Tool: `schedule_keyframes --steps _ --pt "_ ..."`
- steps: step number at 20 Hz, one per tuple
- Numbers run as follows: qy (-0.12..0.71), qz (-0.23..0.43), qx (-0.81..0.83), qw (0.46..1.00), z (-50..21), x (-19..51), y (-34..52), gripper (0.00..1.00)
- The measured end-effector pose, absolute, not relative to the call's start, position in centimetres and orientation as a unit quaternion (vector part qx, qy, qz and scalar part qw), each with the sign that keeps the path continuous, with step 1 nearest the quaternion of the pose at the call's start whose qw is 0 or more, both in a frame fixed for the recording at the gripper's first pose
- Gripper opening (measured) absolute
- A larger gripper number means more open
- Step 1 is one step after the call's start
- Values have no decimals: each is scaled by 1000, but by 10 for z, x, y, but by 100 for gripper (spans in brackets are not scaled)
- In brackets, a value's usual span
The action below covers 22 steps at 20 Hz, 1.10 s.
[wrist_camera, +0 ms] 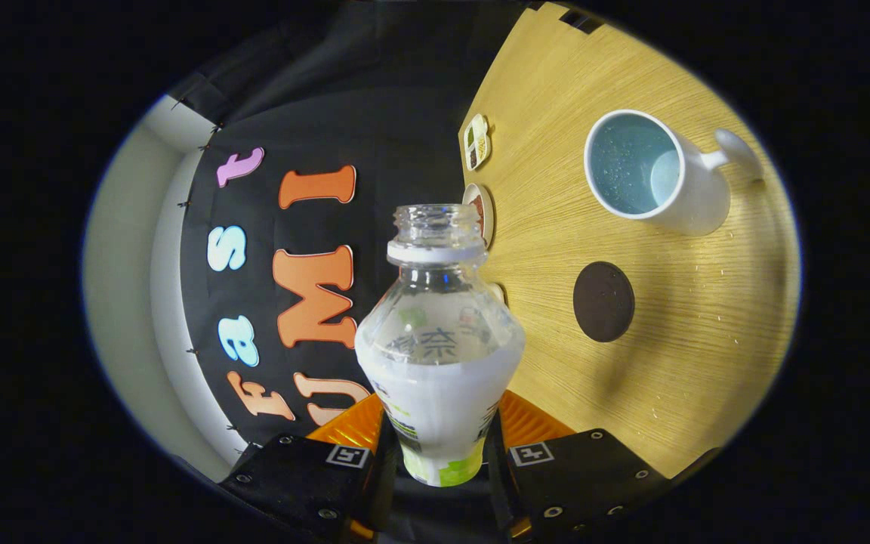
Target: Take the bottle from table, then pour the juice into the cup, finally place the bottle on the coaster
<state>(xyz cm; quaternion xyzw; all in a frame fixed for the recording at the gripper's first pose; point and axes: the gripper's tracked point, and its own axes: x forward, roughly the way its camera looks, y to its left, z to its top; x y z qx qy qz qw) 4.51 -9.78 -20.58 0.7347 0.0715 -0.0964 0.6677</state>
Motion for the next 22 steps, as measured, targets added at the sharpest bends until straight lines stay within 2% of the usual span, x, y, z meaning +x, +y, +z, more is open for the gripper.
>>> schedule_keyframes --steps 22 --pt "78 -124 784 603 -213 55 -111 54"
